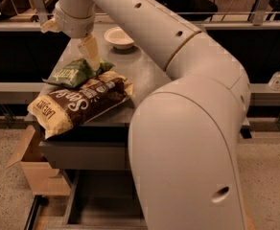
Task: Place green jalapeno chip bag into middle drawer
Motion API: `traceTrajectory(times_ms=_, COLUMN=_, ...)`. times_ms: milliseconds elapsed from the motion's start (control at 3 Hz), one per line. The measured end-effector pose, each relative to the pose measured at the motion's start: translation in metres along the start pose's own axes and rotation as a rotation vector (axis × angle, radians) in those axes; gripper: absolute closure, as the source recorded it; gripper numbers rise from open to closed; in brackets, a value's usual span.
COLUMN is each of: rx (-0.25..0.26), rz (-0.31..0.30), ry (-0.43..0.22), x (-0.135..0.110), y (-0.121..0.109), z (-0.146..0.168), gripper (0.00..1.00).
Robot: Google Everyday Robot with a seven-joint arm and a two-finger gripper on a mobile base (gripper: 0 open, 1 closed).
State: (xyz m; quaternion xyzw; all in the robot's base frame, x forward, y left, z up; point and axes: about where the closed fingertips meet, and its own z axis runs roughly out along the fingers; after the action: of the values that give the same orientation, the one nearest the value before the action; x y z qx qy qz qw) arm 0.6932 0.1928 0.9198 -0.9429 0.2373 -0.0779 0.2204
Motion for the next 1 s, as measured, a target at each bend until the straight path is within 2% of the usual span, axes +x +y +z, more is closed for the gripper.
traceTrajectory(times_ms=333, rx=-0.026, rz=0.004, ry=-0.011, x=0.000, y=-0.002, z=0.018, gripper=0.19)
traceTrajectory(times_ms=667, rx=-0.035, rz=0.012, ry=-0.032, x=-0.001, y=-0.001, z=0.030, gripper=0.50)
traceTrajectory(times_ms=1000, rx=-0.028, rz=0.013, ry=-0.035, x=0.000, y=0.000, z=0.028, gripper=0.73)
